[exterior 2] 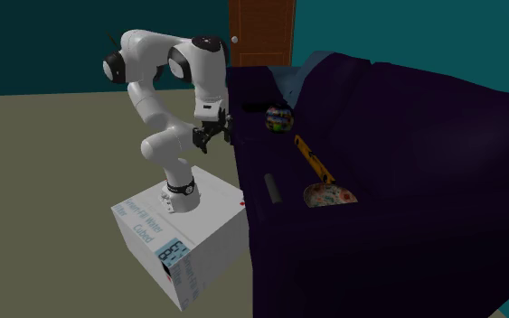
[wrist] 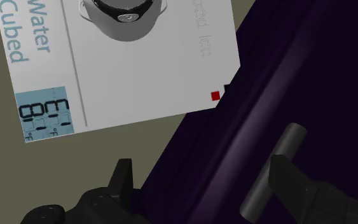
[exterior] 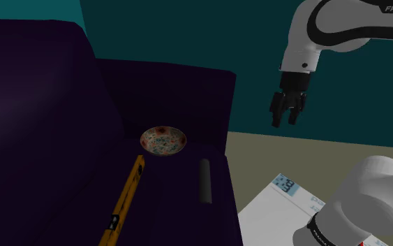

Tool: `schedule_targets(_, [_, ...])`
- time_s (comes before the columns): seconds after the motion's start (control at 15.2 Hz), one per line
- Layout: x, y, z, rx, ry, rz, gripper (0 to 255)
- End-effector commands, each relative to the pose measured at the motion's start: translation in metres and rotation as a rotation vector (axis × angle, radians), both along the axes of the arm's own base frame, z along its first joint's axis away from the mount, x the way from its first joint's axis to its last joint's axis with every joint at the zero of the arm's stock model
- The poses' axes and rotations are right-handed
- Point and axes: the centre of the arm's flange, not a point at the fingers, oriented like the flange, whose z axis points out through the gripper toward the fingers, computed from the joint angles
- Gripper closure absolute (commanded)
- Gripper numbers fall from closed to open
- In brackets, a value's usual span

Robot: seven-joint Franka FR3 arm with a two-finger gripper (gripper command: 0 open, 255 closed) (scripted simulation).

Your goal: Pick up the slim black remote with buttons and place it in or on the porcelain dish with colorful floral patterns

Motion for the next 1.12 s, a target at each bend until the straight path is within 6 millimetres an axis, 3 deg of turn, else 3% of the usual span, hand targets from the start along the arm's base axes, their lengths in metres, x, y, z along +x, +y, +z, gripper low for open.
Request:
schedule_targets(0.0, [0.000,0.000,0.000,0.000,0.000,0.000,0])
schedule_targets(0.53, [0.019,0.088,-0.059,-0.100,-0.041,-0.226,0])
schedule_targets(1.06, [0.060,0.163,-0.125,-0.199,-0.082,-0.451,0])
